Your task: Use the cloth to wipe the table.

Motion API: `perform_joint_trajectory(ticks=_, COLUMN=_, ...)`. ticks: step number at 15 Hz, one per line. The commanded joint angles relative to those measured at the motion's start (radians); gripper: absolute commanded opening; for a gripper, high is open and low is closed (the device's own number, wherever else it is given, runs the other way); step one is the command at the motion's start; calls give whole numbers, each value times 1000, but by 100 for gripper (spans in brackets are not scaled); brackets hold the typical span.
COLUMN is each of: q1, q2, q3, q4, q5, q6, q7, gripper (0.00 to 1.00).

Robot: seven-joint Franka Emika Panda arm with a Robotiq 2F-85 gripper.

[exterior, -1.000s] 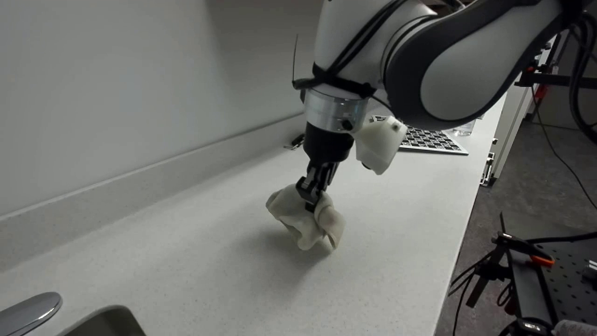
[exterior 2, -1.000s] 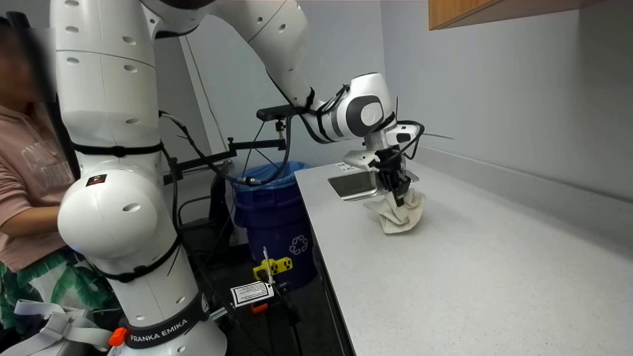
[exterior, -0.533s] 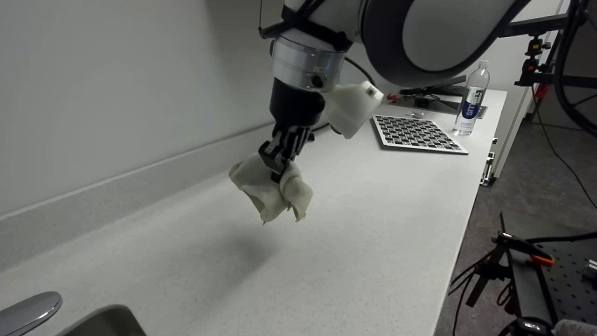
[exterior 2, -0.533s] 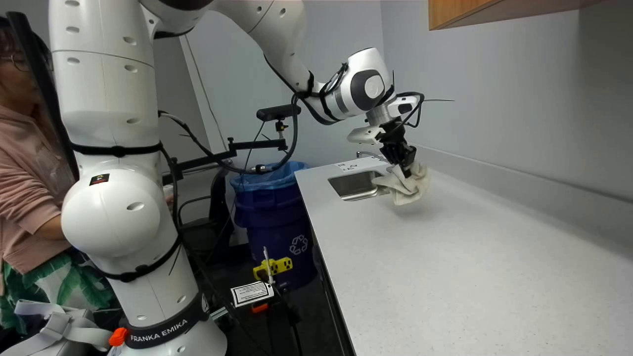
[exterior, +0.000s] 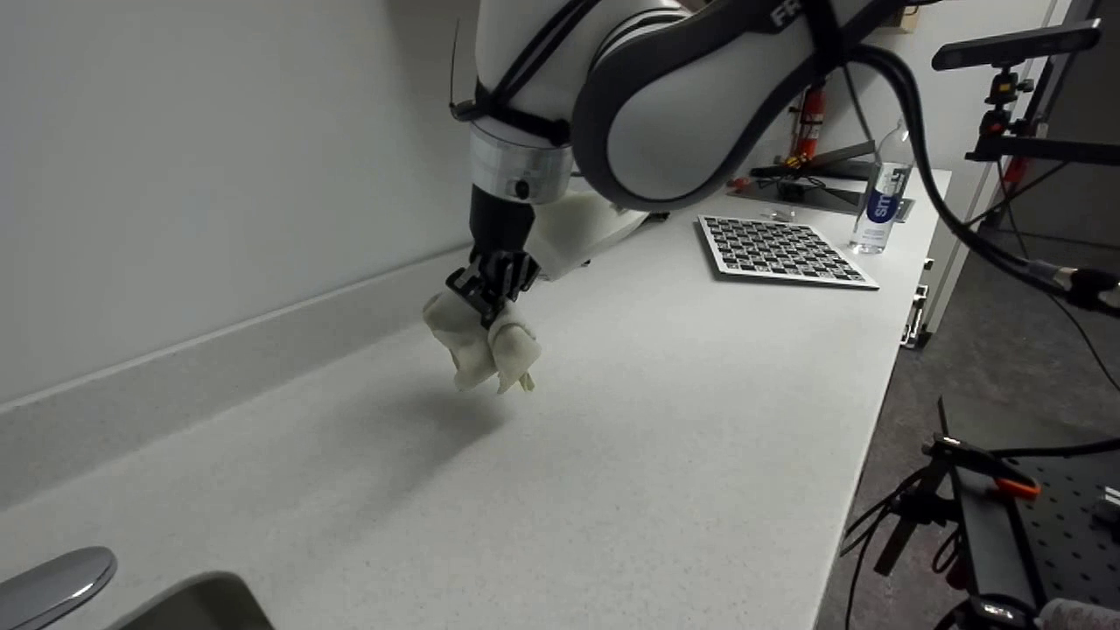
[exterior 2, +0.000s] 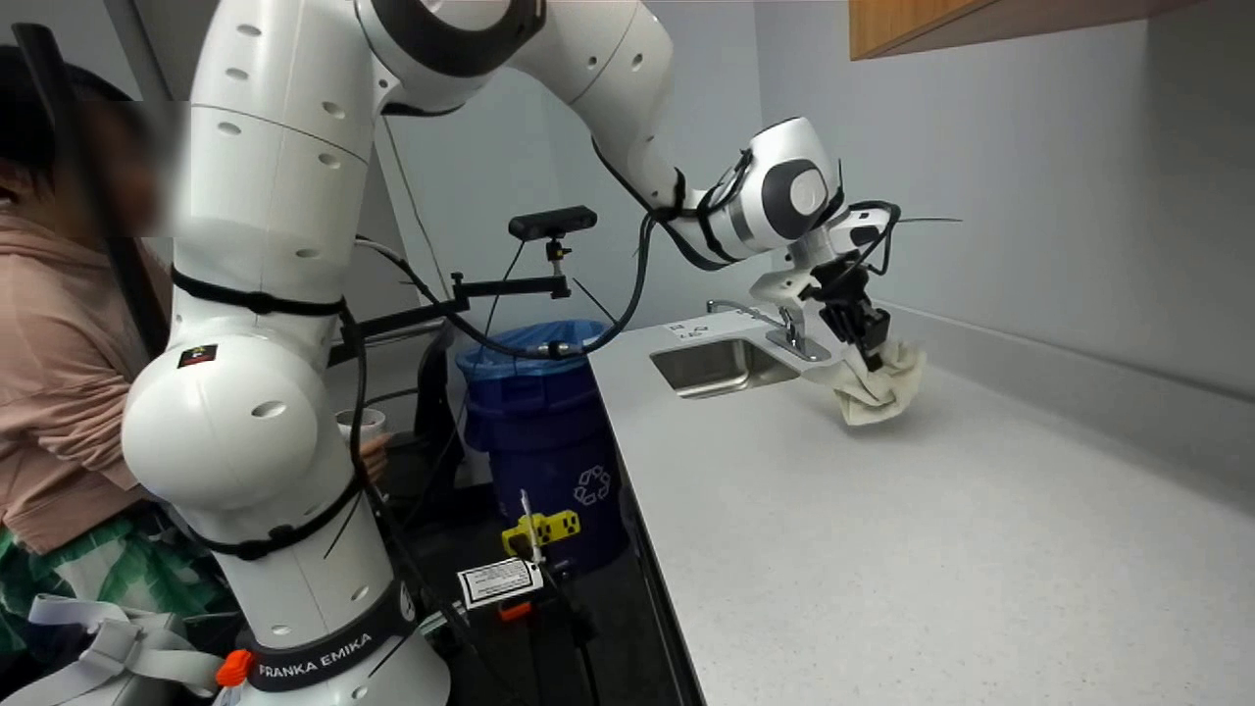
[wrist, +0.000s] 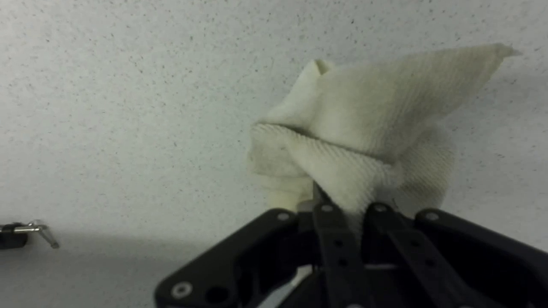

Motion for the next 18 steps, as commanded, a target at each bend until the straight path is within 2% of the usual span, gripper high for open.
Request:
perform_joint_trajectory(ticks=1, q1=13, q2=137, q3=-21, q4=156, q5=58, q6=-45, q7=25, gripper=2)
perform_joint_trajectory(ticks=5, q1=2, q2=217, q3=-13, q4=192, q5=140, q6=-64, q7=3, gripper=2)
perform_joint_trajectory(ticks=9, q1=-18, q2=243, q3=22, q4=178, q5=236, q6=-71, q7=-48, gripper=2)
perform_joint_trajectory(ticks=13, q1=-11, q2=197, q3=33, q4=87, q5=277, q6=-55, q7=-76, gripper=2)
perform_joint_trajectory(ticks=18, q1=-19, q2=75, q3=81, q4=-129, q5=339, q6=-21, q7=-118, gripper=2)
